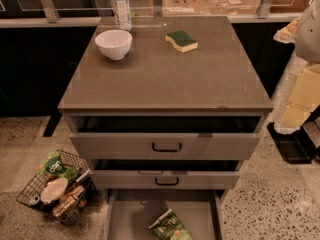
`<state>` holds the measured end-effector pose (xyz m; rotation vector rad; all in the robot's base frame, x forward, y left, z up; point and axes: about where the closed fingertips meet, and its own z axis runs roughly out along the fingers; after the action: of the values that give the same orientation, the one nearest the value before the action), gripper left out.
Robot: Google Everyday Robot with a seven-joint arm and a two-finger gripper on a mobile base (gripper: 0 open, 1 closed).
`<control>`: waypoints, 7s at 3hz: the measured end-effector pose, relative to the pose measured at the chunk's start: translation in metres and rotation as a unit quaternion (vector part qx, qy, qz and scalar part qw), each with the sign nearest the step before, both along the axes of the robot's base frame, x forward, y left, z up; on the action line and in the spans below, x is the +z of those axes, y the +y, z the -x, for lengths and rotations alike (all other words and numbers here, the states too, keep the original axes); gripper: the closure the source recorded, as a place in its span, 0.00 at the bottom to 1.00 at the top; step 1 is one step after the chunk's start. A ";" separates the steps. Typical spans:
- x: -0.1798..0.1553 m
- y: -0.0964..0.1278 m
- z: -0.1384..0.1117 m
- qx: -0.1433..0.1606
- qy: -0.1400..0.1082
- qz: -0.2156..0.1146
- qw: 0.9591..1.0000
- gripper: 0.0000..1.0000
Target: Pick green jalapeno chip bag from bottom drawer and place on counter
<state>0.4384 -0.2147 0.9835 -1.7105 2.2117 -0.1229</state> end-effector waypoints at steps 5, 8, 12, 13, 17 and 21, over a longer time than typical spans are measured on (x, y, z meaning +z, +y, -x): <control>-0.167 0.001 0.031 -0.175 -0.002 -0.063 0.983 0.00; -0.335 0.056 0.032 -0.223 -0.009 -0.101 0.970 0.00; -0.405 0.020 0.036 -0.283 -0.008 -0.118 0.952 0.00; -0.447 -0.003 0.049 -0.312 0.005 -0.128 0.941 0.00; -0.573 0.018 0.055 -0.310 0.075 -0.191 0.929 0.00; -0.706 0.066 0.012 -0.315 0.151 -0.137 0.927 0.00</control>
Offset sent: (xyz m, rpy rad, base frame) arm 0.0052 -0.0015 -0.0284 -0.0135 -0.0417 -0.0879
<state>0.4266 -0.1485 0.2780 -0.8700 2.7723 0.3059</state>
